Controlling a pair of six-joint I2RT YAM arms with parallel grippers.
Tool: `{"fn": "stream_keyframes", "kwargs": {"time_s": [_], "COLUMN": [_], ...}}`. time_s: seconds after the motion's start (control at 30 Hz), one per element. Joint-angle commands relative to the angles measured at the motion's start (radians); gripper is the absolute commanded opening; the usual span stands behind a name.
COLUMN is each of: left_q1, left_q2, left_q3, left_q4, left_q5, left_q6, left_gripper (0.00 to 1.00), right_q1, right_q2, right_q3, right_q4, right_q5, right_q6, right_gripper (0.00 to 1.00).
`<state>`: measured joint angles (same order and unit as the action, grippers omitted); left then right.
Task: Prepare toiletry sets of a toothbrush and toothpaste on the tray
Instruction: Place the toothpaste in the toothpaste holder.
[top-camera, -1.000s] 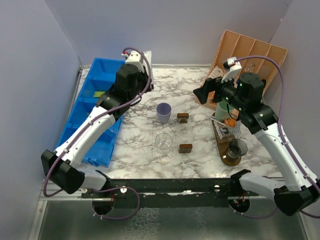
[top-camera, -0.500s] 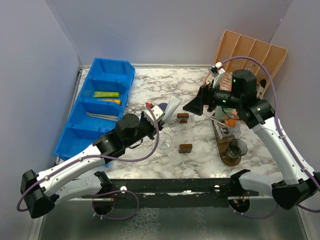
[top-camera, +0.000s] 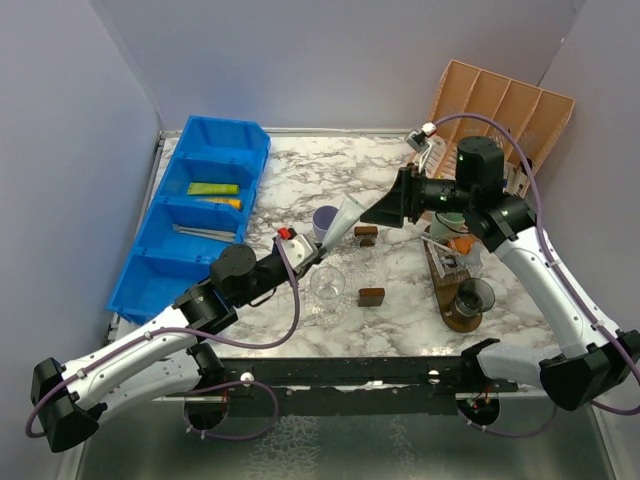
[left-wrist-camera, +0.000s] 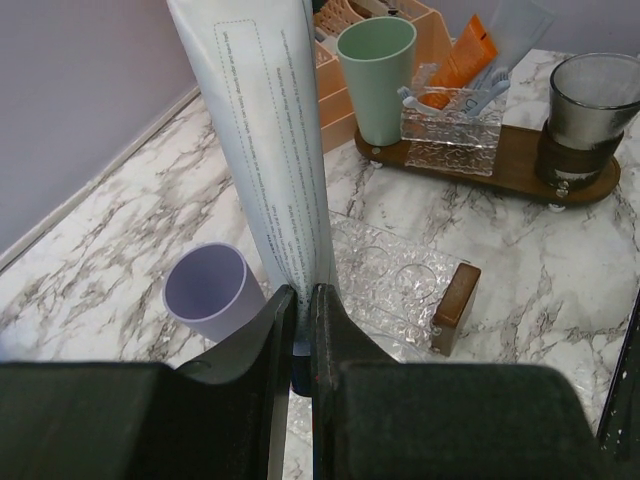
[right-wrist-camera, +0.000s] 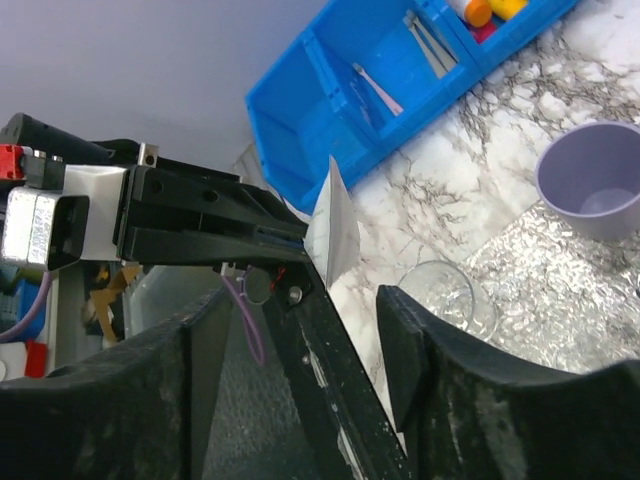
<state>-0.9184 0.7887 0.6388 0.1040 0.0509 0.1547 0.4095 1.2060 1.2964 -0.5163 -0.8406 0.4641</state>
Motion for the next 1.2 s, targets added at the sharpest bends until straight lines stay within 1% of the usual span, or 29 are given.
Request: {"fn": "stream_keyframes", "kwargs": {"time_s": [0.0,0.03,0.13,0.2,0.3,0.4,0.43,0.47,0.53,0.57,0.6,0.63,0.73,0.8,0.87,1.0,1.1,1.17], "left_q1": [-0.004,-0.004,-0.005,-0.006,-0.006,-0.005,-0.005,-0.005,-0.005,-0.005,-0.005,-0.006,-0.005,-0.005,-0.006,-0.005,-0.005,-0.005], "left_q2": [-0.011,-0.019,-0.043,-0.05,-0.053,-0.06,-0.063,-0.066,-0.076,-0.082,-0.091,-0.101,-0.152,-0.186,-0.215,-0.267,-0.3,-0.324], "left_q3": [0.011,0.007,-0.007,-0.008,-0.007,-0.008,-0.007,-0.006,-0.008,-0.008,-0.008,-0.008,-0.013,-0.026,-0.04,-0.063,-0.081,-0.093], "left_q4": [0.072,0.07,0.069,0.063,0.048,0.031,0.021,0.009,-0.009,-0.016,-0.024,-0.033,-0.048,-0.039,-0.024,-0.009,-0.003,0.002], "left_q5": [0.059,0.059,0.06,0.058,0.053,0.045,0.046,0.048,0.037,0.022,0.006,-0.006,-0.037,-0.085,-0.178,-0.414,-0.569,-0.629], "left_q6": [0.027,0.028,0.036,0.039,0.042,0.049,0.055,0.059,0.064,0.066,0.063,0.064,0.072,0.071,0.061,0.044,0.035,0.034], "left_gripper": [0.0,0.0,0.0,0.0,0.0,0.0,0.0,0.07,0.34,0.46,0.55,0.6,0.67,0.7,0.73,0.8,0.85,0.88], "right_q1": [0.004,0.006,0.029,0.054,0.078,0.078,0.079,0.079,0.078,0.078,0.078,0.078,0.078,0.079,0.078,0.079,0.078,0.079], "right_q2": [0.025,0.032,0.067,0.086,0.101,0.093,0.087,0.08,0.062,0.053,0.044,0.036,0.021,0.012,0.001,-0.019,-0.027,-0.015], "right_q3": [-0.015,-0.017,-0.014,-0.008,0.008,0.003,0.0,-0.002,-0.001,0.002,0.008,0.016,0.057,0.08,0.075,0.023,-0.023,-0.033], "right_q4": [0.128,0.134,0.14,0.146,0.125,0.124,0.126,0.127,0.125,0.117,0.104,0.085,0.018,-0.021,-0.03,0.014,0.074,0.085], "right_q5": [-0.065,-0.063,-0.057,-0.048,0.009,0.075,0.095,0.118,0.172,0.217,0.251,0.289,0.386,0.446,0.49,0.577,0.601,0.587], "right_q6": [0.065,0.066,0.068,0.064,0.038,0.018,0.01,0.0,-0.034,-0.055,-0.081,-0.106,-0.213,-0.297,-0.392,-0.589,-0.659,-0.686], "right_gripper": [0.56,0.51,0.43,0.36,0.21,0.04,0.01,0.01,0.01,0.01,0.01,0.01,0.01,0.01,0.01,0.01,0.01,0.01]}}
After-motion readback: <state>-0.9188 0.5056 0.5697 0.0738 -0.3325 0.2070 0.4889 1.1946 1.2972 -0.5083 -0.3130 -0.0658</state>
